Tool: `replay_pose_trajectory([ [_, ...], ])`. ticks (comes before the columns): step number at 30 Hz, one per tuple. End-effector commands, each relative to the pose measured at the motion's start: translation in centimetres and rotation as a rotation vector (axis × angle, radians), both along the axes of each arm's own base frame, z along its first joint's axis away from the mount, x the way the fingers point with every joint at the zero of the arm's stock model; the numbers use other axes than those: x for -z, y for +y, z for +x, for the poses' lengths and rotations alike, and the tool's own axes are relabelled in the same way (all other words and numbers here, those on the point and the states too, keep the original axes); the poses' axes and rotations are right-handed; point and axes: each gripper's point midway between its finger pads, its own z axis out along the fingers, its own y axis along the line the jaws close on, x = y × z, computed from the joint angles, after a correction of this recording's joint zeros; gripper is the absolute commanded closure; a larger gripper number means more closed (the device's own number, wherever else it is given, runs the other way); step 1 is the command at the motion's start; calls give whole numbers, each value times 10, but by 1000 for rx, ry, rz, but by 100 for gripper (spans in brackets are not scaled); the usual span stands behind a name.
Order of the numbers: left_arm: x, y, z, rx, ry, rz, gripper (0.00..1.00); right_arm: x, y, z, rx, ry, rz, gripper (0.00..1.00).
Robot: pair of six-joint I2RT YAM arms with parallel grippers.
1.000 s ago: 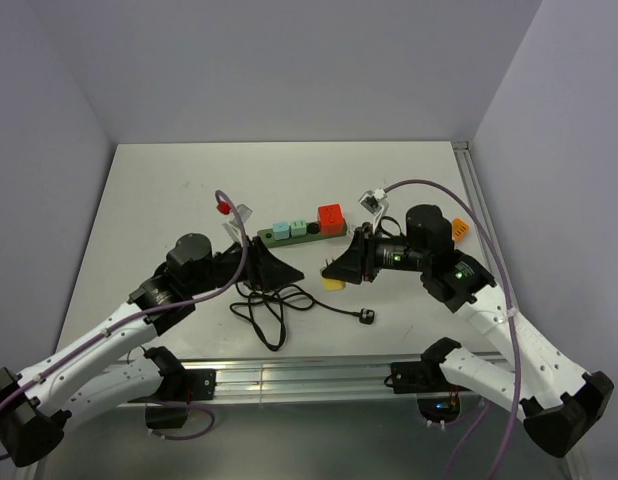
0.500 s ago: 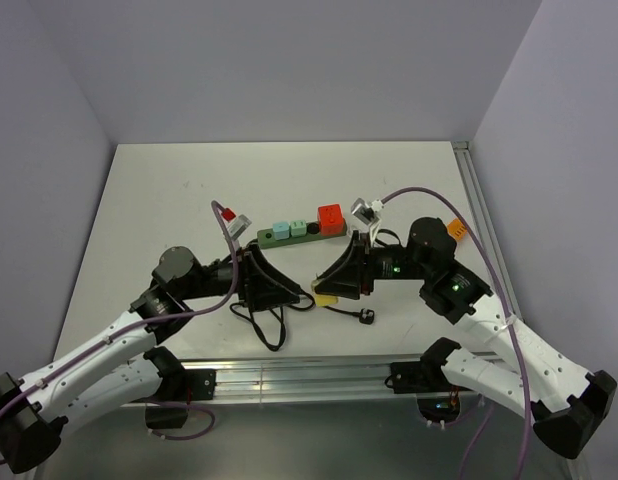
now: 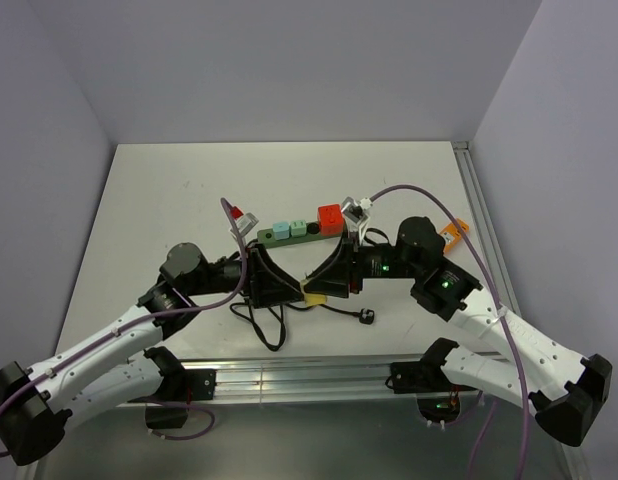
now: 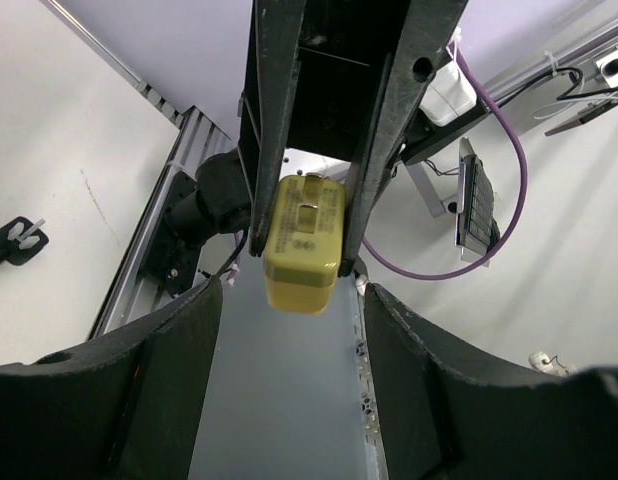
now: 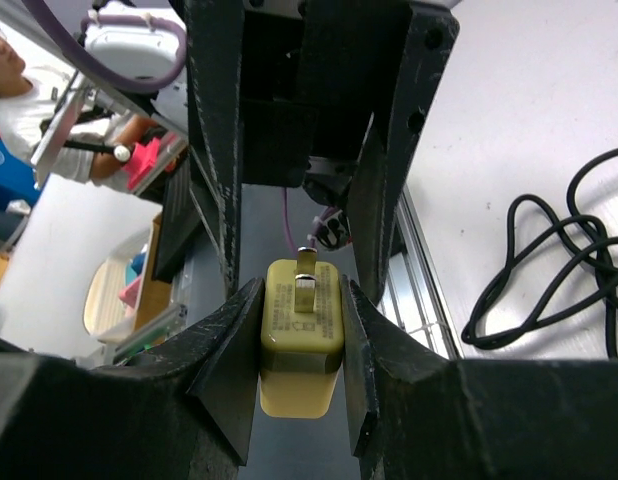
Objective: Insert the plug
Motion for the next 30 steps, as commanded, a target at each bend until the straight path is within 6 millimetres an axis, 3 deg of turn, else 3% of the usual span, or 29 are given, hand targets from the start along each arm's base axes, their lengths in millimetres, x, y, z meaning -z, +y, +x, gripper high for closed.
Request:
replay_pose_trajectory([
  [1, -25, -1, -3, 19, -48, -68, 36, -41, 3, 4, 40, -72, 101, 100],
  [12, -35, -8, 3, -7, -25, -117, 41, -49, 9, 12, 125, -22, 167, 100],
  [15, -35, -8, 6, -31, -15, -116, 53, -48, 12, 8, 108, -6, 169, 100],
  [17, -33, -7, 10, -56, -2, -108, 82, -45, 15, 8, 103, 1, 156, 100],
  [18, -33, -7, 12, -69, 0, -104, 94, -43, 16, 6, 98, 3, 143, 95],
  [19, -34, -6, 17, -100, -4, -99, 100, -42, 16, 6, 100, 5, 137, 74],
  [22, -30, -3, 25, -165, 0, -71, 100, -34, 9, 14, 175, 3, 84, 35],
  [25, -30, 5, 32, -239, 1, -67, 100, -31, -7, 23, 277, -43, 35, 25],
  [30, -39, 17, 34, -309, -4, -110, 100, -36, -15, 17, 277, -71, 56, 24],
])
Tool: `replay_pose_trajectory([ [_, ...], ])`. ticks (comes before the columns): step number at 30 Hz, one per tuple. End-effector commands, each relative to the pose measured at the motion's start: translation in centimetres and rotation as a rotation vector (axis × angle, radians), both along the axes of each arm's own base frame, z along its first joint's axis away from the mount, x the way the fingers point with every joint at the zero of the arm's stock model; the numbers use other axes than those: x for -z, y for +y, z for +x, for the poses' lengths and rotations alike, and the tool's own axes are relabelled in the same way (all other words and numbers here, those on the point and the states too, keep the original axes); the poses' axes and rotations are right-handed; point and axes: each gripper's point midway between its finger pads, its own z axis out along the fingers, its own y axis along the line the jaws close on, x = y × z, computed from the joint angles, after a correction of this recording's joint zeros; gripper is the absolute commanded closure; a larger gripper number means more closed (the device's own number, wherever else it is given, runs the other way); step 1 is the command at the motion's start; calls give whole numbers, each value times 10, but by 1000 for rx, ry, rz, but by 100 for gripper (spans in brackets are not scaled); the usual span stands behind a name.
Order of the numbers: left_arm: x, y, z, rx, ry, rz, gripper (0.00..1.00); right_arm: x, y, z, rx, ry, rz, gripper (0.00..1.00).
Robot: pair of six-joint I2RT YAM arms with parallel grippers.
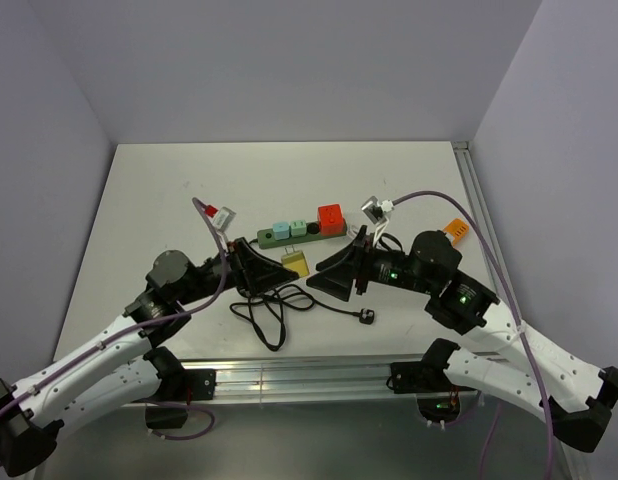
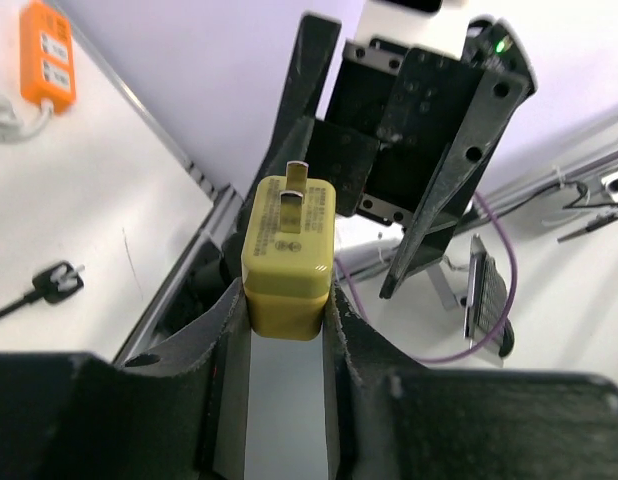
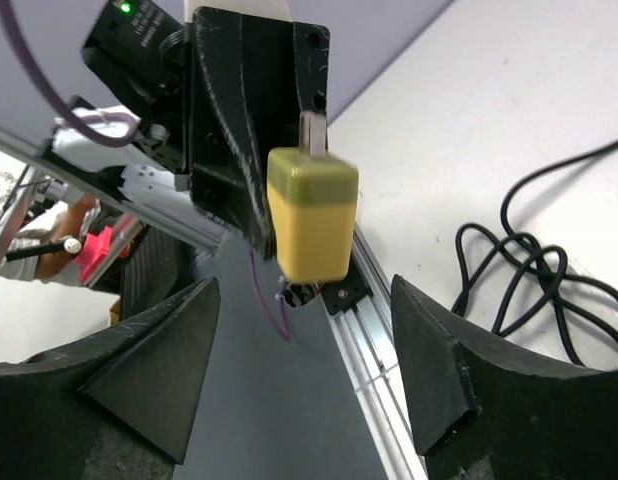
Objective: Insert the plug
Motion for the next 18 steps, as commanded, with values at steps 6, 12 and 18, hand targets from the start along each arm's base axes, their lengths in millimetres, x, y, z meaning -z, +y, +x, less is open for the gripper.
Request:
replay_pose_trajectory([
  [6, -28, 6, -1, -24, -75, -98, 100, -29, 4, -5, -36, -66, 92, 31],
  [12, -29, 8, -6, -7, -84, -122, 100, -38, 10, 3, -19, -73, 133, 38],
  [18, -26, 7, -9, 10, -85, -125, 100, -35, 18, 5, -46, -53, 136, 46],
])
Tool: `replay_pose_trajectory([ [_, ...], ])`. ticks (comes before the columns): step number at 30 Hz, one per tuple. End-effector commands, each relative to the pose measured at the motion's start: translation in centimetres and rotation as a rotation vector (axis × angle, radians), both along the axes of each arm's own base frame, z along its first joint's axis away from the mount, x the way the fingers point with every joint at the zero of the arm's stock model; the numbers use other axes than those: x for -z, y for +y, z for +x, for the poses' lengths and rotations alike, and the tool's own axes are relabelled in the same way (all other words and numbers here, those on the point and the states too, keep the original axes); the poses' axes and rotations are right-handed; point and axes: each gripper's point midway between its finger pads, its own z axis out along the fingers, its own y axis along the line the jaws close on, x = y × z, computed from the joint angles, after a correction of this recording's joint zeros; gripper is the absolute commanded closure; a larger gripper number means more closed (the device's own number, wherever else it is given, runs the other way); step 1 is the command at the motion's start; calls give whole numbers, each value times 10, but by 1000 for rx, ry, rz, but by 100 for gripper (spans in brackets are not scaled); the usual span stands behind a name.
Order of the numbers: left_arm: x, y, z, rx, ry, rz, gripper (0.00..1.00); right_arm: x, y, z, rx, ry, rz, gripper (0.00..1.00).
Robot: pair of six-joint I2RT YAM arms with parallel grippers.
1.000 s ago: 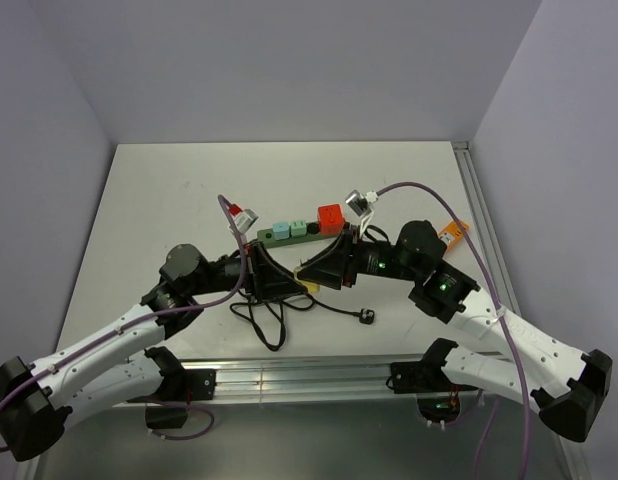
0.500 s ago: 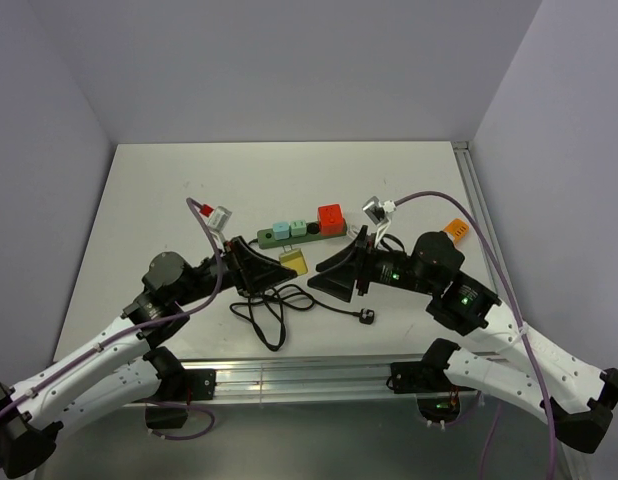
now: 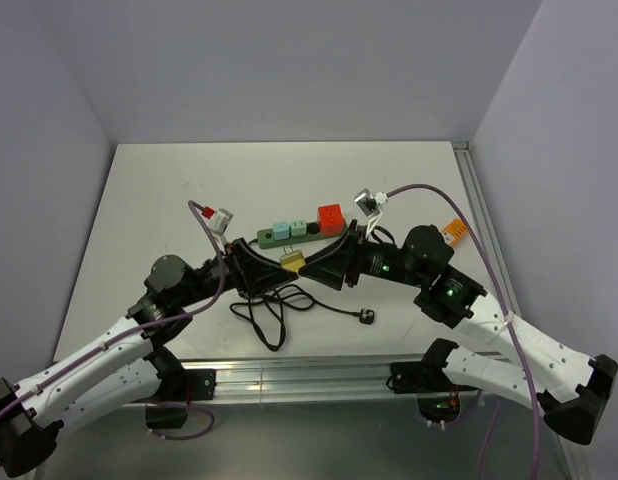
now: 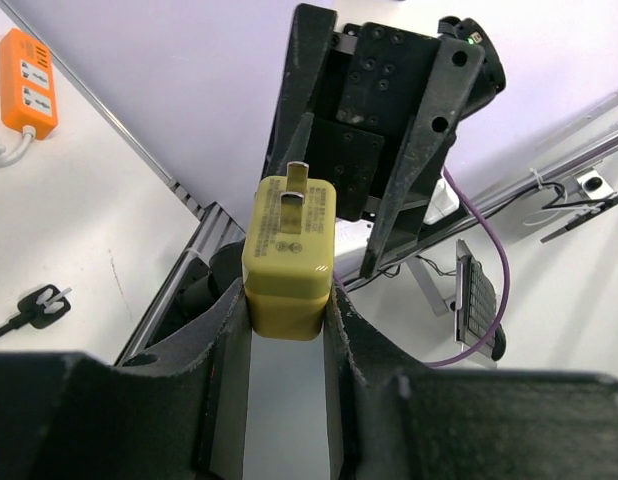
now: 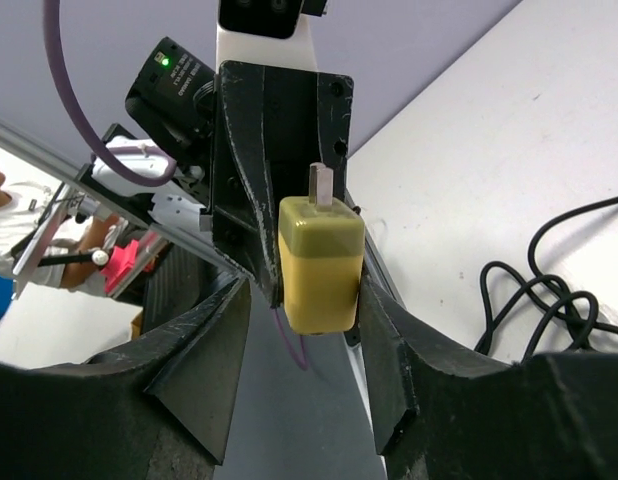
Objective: Insert the plug
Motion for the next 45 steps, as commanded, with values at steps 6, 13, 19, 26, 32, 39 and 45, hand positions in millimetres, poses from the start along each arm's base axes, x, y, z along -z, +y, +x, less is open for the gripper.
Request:
replay_pose_trajectory([
  [6, -17, 2, -9, 39, -57, -69, 100, -11, 9, -2, -45, -24, 45, 51],
  [13, -3, 1, -1, -1, -47, 73, 37, -1, 5, 3, -23, -60, -55, 100],
  [19, -20, 34, 1, -163, -170, 155, 18, 9, -7, -27, -183, -152, -183, 100],
  [26, -19, 20, -32, 63, -258, 134, 27, 15, -8, -50, -333, -157, -208, 100],
  [32, -4, 9, -35, 154, -249, 191, 23, 9, -2, -55, -391, -148, -179, 100],
  [39, 1, 6, -37, 191, -242, 203, 35, 5, -1, -55, -387, -150, -169, 100],
  [45, 4, 1, -44, 260, -224, 201, 47, 1, 0, -53, -385, -153, -165, 100],
])
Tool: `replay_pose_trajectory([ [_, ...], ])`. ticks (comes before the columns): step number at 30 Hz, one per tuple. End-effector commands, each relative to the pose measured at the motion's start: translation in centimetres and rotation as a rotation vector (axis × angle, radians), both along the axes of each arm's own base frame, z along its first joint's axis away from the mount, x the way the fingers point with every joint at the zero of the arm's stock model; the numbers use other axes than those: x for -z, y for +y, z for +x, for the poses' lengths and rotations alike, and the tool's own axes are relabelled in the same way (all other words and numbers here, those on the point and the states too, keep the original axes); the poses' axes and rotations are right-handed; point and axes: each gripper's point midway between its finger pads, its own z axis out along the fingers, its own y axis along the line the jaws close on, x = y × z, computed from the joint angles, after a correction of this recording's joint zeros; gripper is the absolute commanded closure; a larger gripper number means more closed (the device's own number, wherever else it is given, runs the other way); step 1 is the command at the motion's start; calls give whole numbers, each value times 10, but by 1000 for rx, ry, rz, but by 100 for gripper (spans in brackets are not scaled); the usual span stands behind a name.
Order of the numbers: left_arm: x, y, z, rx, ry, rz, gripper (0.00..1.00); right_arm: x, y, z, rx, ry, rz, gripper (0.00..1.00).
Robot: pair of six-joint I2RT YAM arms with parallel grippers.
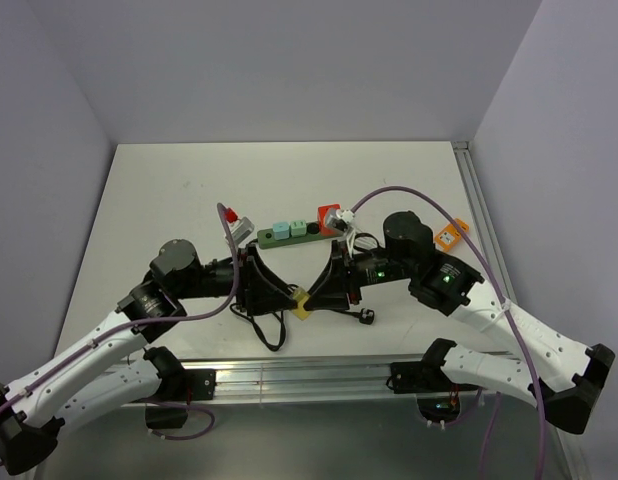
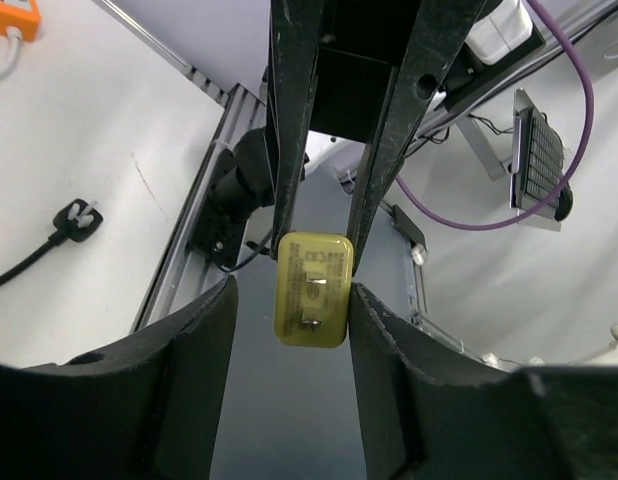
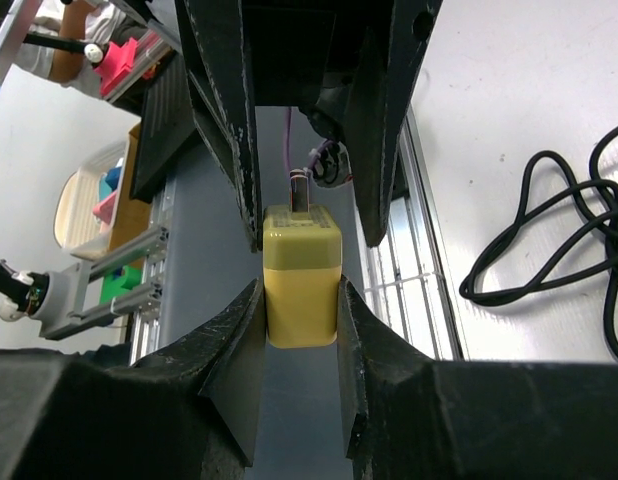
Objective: Insert the plug
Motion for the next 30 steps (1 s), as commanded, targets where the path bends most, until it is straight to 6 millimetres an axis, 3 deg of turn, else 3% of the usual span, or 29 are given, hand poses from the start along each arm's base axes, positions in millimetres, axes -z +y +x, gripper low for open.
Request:
replay_pose_trajectory([
  [1, -19, -1, -8, 59, -49, -43, 47, -35, 3, -2, -30, -66, 80, 100],
  [4, -21, -1, -11, 80, -51, -55, 47, -34, 5, -2, -34, -62, 78, 100],
  [6, -22, -2, -13, 99, -51, -59, 60, -34, 5, -2, -31, -61, 78, 100],
  [7, -22, -2, -13, 99, -49, -60, 89, -33, 6, -1, -31, -57, 76, 100],
  [8, -19, -3, -12, 91, -35, -45, 100, -33, 6, 0, -26, -55, 75, 97],
  [9, -20, -3, -10, 76, -36, -39, 100, -32, 7, 2, -15, -52, 70, 87],
  [10, -19, -3, -2, 30, -43, -31, 100, -29, 7, 4, 1, -46, 56, 58],
  [11, -16, -1, 2, -5, -33, -11, 100, -27, 6, 7, 23, -40, 47, 48],
  [13, -14, 3, 22, -136, -41, 3, 100, -19, 4, 17, 97, -28, 14, 38],
  [16, -14, 12, 37, -268, -3, -6, 100, -7, -2, 24, 171, -14, -16, 35],
  [21, -26, 13, 43, -309, 54, -48, 100, 15, -11, 23, 223, 27, -28, 35],
  [25, -39, 10, 40, -292, 63, -121, 100, 2, -12, 38, 348, 36, 90, 37],
  [30, -43, 14, 45, -335, 135, -190, 100, -13, -14, 38, 389, 97, 246, 41],
])
